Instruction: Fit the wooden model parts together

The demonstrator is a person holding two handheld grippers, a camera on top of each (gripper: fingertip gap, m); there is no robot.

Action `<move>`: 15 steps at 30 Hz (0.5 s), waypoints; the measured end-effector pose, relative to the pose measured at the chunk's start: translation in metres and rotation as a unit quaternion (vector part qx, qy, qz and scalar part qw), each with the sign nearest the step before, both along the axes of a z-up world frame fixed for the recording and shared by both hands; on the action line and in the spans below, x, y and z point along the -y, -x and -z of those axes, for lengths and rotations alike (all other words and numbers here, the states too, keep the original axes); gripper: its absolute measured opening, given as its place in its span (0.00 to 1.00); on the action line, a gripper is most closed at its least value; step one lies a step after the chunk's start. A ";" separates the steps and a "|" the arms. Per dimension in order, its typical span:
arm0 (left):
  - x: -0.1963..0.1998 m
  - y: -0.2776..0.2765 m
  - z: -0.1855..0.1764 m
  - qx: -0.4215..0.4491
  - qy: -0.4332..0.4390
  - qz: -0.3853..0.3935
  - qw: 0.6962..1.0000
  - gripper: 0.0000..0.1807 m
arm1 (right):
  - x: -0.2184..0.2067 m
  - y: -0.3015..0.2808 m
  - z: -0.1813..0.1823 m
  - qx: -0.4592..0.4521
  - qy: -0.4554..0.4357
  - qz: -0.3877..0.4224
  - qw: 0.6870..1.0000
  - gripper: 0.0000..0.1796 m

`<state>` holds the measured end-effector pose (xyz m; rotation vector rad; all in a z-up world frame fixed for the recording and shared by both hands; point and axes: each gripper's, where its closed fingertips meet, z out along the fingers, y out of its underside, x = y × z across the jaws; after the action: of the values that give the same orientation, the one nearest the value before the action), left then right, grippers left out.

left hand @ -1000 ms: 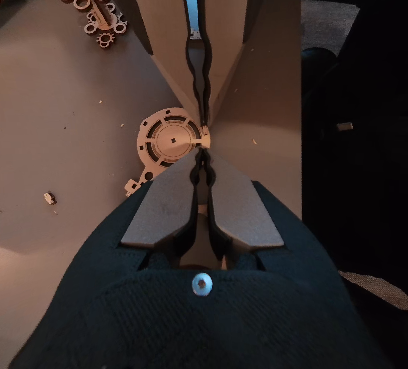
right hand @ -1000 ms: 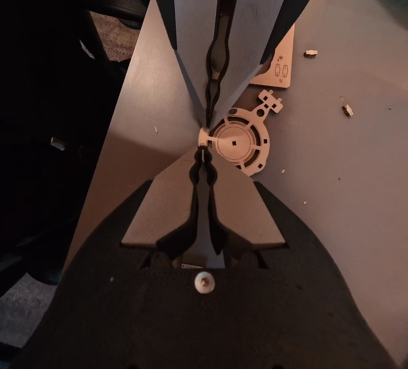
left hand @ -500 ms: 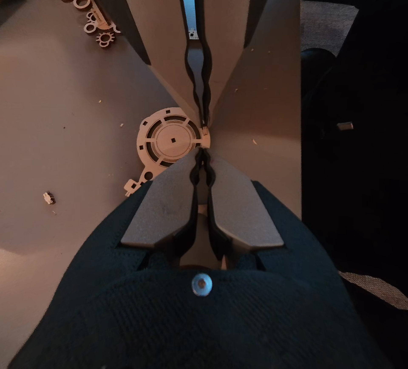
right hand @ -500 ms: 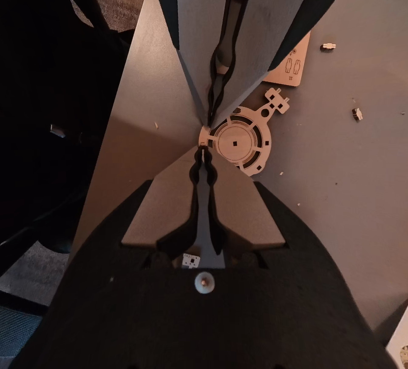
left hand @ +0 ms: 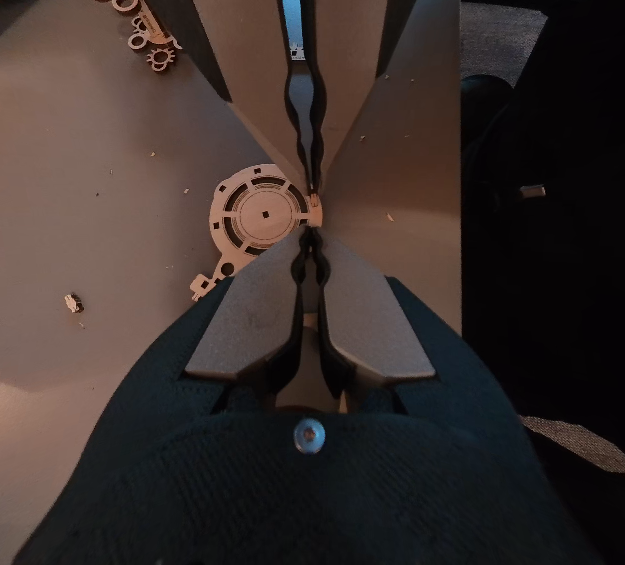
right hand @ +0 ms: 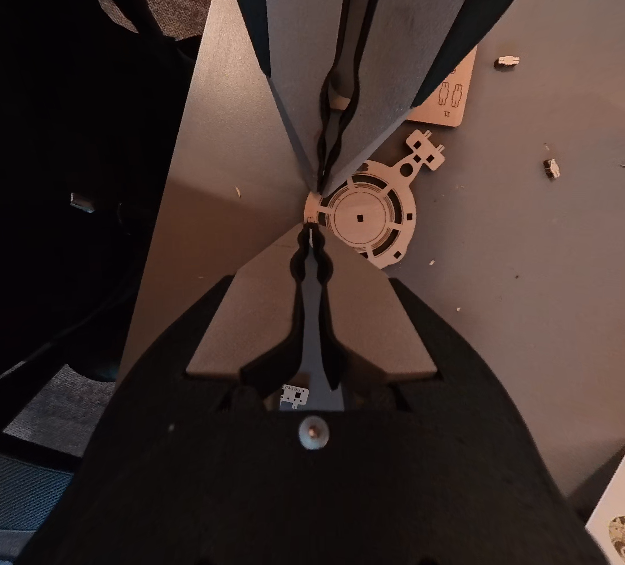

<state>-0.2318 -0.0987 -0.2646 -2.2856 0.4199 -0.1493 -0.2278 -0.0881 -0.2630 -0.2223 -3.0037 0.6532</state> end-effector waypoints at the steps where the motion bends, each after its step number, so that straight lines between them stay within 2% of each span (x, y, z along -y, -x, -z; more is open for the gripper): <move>1: 0.000 0.000 0.000 0.000 0.000 0.000 1.000 0.00 | 0.000 0.000 0.000 0.000 -0.002 0.000 1.000 0.00; 15: 0.000 0.000 0.000 0.005 0.002 -0.001 1.000 0.00 | 0.001 0.000 0.000 0.016 -0.003 0.014 1.000 0.00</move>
<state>-0.2318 -0.0988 -0.2649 -2.2877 0.4131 -0.1619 -0.2280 -0.0891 -0.2634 -0.2768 -3.0277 0.6435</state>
